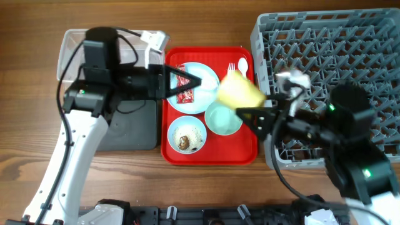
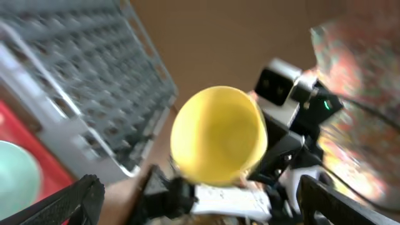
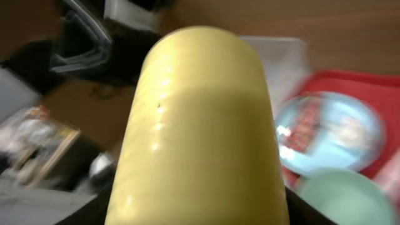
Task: Sort waste into correct bins and load items into the dishwasher rack
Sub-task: 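Place the yellow cup into the dishwasher rack with the right gripper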
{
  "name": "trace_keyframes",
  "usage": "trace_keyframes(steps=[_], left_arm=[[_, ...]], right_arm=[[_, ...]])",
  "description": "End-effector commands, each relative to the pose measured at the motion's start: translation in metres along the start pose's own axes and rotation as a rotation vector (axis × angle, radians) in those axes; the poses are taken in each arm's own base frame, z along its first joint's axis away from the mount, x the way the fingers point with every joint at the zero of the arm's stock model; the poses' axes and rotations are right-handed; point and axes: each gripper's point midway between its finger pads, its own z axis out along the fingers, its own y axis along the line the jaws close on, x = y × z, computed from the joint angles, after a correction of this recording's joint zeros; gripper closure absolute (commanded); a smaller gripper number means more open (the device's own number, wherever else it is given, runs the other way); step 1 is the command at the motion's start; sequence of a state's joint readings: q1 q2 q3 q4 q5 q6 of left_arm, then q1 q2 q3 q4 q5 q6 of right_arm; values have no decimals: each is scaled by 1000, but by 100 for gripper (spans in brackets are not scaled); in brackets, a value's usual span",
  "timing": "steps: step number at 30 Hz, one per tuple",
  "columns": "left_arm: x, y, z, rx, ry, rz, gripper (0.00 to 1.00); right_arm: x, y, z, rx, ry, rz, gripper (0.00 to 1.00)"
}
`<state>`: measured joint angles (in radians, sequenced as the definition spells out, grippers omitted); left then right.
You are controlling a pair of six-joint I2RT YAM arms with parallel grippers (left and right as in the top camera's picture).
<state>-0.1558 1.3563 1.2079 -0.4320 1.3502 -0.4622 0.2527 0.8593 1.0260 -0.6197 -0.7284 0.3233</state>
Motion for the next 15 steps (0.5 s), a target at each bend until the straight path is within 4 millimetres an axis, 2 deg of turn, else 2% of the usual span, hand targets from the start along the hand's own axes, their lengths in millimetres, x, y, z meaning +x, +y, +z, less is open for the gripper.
trace_keyframes(steps=[1,6,9,11,15], left_arm=[[-15,11,-14,-80,-76,46,0],[-16,12,-16,-83,-83,44,0],[-15,13,-16,-85,-80,30,0],[-14,13,-16,-85,-80,30,0],[-14,13,-16,-85,-80,30,0]], right_arm=[[-10,-48,-42,388,-122,13,50],[37,-103,-80,749,-50,277,50],[64,-122,-95,900,33,363,50],[78,-133,-98,969,98,405,50],[100,-149,-89,1030,241,494,48]])
